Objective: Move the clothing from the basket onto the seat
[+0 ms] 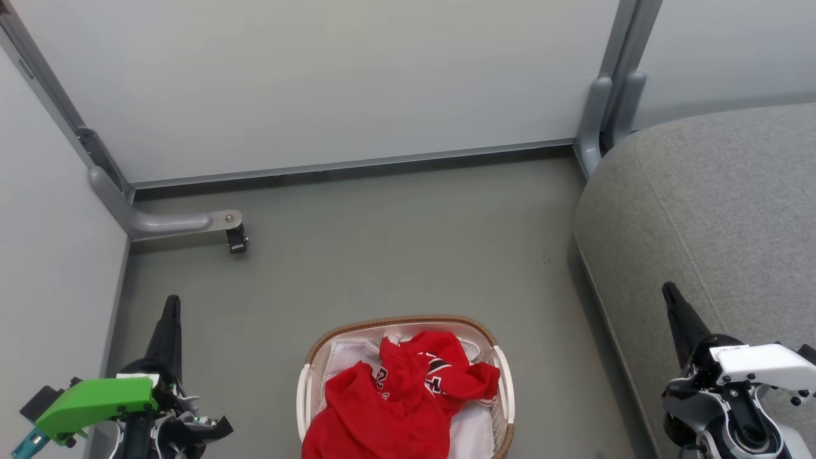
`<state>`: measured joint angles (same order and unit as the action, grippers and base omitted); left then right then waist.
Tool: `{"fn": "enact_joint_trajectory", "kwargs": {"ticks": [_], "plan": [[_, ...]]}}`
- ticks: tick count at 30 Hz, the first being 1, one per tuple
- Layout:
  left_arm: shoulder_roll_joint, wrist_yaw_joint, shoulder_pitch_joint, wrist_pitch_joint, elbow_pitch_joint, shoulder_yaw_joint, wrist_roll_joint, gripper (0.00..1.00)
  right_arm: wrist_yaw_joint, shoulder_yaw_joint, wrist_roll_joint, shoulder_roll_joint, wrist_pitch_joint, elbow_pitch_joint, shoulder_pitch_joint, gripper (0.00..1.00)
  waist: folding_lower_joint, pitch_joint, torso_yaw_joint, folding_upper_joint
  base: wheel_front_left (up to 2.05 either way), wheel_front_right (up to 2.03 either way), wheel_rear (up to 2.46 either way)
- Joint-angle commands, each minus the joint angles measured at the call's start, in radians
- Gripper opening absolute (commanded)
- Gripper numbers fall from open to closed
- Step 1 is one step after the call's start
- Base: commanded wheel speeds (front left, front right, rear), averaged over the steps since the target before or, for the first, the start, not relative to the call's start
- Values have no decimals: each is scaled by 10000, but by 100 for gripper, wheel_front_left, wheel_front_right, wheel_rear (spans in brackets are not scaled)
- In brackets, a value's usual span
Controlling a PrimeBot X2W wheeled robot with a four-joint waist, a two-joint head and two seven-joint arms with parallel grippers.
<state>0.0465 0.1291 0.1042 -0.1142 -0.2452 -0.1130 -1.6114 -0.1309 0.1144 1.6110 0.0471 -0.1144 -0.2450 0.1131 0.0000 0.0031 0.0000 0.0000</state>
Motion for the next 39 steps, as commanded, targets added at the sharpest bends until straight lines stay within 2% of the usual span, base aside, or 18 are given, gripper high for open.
{"fn": "enact_joint_trajectory", "kwargs": {"ticks": [1,29,30,35,39], "plan": [[72,38,98,-29,14,-23,-33,0,3,13,41,61,-21,29,-107,0,0,0,0,0,0,0,0],[72,39,98,-29,15,-23,-33,0,3,13,41,61,-22,29,-108,0,0,0,0,0,0,0,0],[0,0,0,2,-1,-1,1,100,0,0,-1,1,1,1,1,100,0,0,0,0,0,0,0],[-56,-5,-121,114,-313,38,91,100,2,-27,-78,-41,63,-218,-74,100,0,8,0,0,0,0,0],[-16,-4,-68,320,-416,70,583,100,2,-224,-441,122,298,-227,-42,100,0,15,3,0,0,0,0]]}}
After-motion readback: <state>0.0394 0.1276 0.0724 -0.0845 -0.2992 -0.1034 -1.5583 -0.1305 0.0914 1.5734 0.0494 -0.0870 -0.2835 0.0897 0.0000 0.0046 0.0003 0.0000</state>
